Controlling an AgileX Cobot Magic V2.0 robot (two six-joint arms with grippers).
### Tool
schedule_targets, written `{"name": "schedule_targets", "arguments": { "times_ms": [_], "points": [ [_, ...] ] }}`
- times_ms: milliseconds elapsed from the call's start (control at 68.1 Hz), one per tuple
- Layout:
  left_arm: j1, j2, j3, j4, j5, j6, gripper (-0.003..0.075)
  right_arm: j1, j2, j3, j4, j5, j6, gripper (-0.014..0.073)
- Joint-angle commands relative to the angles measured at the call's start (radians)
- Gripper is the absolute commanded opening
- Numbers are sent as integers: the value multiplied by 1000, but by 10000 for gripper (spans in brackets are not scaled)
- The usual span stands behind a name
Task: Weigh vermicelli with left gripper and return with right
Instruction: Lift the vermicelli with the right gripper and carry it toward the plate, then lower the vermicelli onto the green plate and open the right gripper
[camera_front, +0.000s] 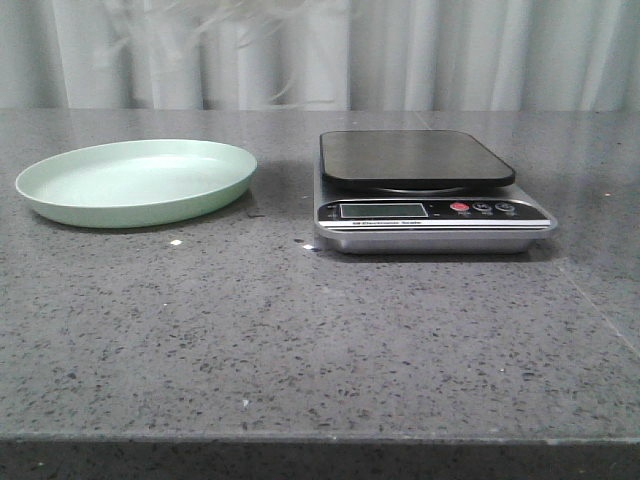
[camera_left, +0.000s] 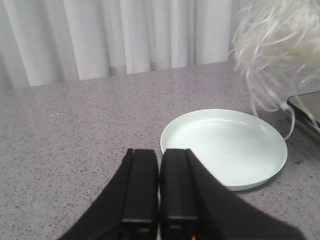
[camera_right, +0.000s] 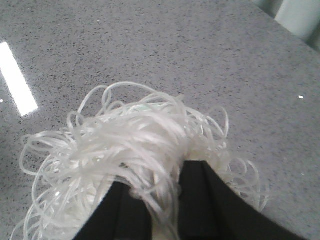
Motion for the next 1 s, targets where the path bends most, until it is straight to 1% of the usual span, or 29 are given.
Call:
{"name": "schedule_targets", "arguments": {
  "times_ms": [0, 103, 294, 455, 690, 734, 792, 836, 881, 895, 983],
  "points": [
    [2, 6, -25, -2, -81, -7, 136, 40, 12, -35, 30, -133, -3, 152],
    [2, 6, -25, -2, -81, -7, 136, 78, 83, -35, 31, -184, -3, 152],
    [2, 6, -25, -2, -81, -7, 136, 105, 183, -35, 42, -246, -3, 152],
    [2, 6, -25, -2, -81, -7, 136, 105, 229, -35, 60, -251, -3, 152],
    [2, 6, -25, -2, -81, -7, 136, 105, 240, -35, 60, -240, -3, 155],
    [2, 6, -25, -2, -81, -7, 136, 105, 240, -35, 60, -235, -3, 171],
    [2, 6, -25, -2, -81, -7, 136, 105, 240, -38, 60, -230, -3, 216],
    [2, 6, -25, -2, -81, -7, 136, 105, 240, -42, 60, -229, -3, 277],
    [2, 6, -25, -2, -81, -7, 136, 105, 239, -42, 60, -229, -3, 318],
    [2, 6, -25, -2, -81, -7, 136, 105, 237, -42, 60, -229, -3, 349],
    [2, 6, -25, -2, -81, -7, 136, 103, 233, -42, 60, -221, -3, 421]
  ]
}}
